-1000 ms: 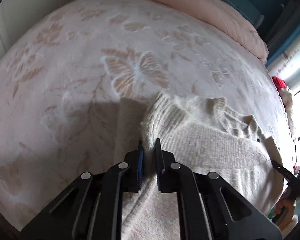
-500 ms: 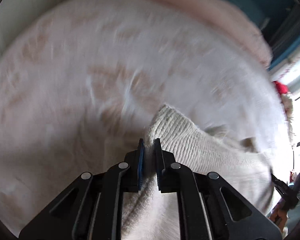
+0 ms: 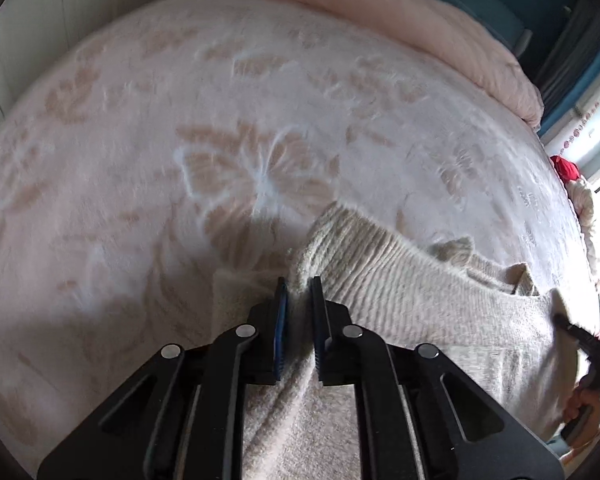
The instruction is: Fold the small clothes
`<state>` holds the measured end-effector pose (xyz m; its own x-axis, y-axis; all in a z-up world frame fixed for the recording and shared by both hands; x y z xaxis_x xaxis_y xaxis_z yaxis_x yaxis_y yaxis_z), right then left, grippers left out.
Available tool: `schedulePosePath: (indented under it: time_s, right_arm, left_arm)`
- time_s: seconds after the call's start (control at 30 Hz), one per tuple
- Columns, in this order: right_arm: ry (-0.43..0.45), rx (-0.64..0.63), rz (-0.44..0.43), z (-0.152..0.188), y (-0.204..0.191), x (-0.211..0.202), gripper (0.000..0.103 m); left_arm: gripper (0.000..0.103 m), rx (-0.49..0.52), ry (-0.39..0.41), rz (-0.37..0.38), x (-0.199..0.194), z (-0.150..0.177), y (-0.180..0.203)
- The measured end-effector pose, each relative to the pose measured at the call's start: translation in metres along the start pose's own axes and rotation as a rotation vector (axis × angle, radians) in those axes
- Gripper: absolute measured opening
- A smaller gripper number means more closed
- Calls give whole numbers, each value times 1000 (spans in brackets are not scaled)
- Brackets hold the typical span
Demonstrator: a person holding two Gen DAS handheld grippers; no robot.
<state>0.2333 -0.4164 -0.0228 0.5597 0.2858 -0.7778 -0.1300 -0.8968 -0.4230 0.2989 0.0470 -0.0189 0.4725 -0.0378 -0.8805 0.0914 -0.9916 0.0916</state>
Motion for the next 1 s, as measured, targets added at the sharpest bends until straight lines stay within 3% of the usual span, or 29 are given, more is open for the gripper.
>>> schedulePosePath:
  time_s: [0.07,0.17,0.23,0.33,0.43,0.53,0.6,0.73,0.8,0.9,1.0]
  right_arm:
    - [107,-15,-60,-6,-14,-36,7]
    - [222,7,-49,-18,-2,-71,7]
    - [162,49,9,-17,27,-53,7]
    - [-61,94,91,5,66,16,8]
    - [33,106,58,1,56,-8,22]
    - [129,51,49,7,30,-59,24]
    - [145,-15,46,26,8,-82,29]
    - [73,-109,-16,77,-44,-83,29]
    - [12,-156,-89,116,-79,-71,29]
    - [-59,-229,-152,153,-121,-42,26]
    - [-77,-224,-67,165,-106,-32,18]
  left_arm:
    - [9,20,50,-5,-16,-8,2]
    - [9,21,66,-33,-22,-24,0]
    - [9,29,33,-69,-5,-26,0]
    - [9,50,-87,-131,41,-15,3]
    - [14,58,-42,-145,33,-10,7]
    - [16,87,-16,-126,1,-3,7]
    - [30,94,21,-111,-27,8,4]
    - [39,6,42,54,-85,53,0]
    - [44,22,31,95,-95,81,18]
    - [44,84,1,67,-85,111,44]
    - [43,113,-64,-20,-60,130,39]
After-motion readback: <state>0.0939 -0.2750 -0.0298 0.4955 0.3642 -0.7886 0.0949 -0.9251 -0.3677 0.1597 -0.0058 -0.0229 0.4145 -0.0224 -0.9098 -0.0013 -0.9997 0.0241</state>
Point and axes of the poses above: each gripper's, at about its wrist camera, not at the fingertips, and x roughly the way its jaws point, y to its right, z to its underside, the point moved 1 cm from there along x, roughly the way its jaws point, and after that the axes turned 11 degrees about -z, right-handed, at the moved point
